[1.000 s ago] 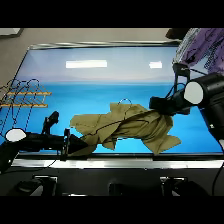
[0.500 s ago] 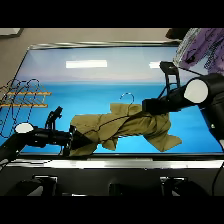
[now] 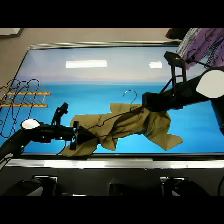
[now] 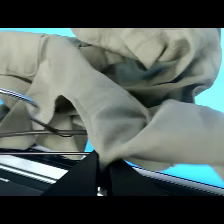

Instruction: Fold the clothes and pants, and hang the long-sleeved shirts on hangers.

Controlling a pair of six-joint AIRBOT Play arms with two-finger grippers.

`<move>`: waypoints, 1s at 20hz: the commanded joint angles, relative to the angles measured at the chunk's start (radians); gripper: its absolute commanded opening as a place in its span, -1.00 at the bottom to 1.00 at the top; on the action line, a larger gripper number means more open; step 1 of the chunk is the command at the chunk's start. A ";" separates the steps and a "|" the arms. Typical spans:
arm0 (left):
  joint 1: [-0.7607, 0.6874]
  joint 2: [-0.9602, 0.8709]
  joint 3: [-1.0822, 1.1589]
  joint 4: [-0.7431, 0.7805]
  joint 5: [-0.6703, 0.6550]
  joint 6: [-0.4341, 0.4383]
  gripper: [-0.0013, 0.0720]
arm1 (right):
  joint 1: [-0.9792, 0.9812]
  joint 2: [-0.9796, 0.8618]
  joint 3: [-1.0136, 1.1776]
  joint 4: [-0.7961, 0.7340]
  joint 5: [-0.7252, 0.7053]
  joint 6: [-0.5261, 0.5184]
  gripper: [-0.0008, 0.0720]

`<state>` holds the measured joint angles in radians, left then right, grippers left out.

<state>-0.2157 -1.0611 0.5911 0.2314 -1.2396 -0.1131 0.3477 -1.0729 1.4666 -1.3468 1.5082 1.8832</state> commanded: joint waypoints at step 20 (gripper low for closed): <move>-0.192 -0.040 0.003 -0.274 0.142 0.117 -0.93 | 0.001 0.000 0.011 0.082 0.008 0.021 -0.75</move>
<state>-0.3962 -1.0916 0.5934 -0.0132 -1.0981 -0.0101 0.3477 -1.0729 1.4769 -1.2816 1.5185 1.9060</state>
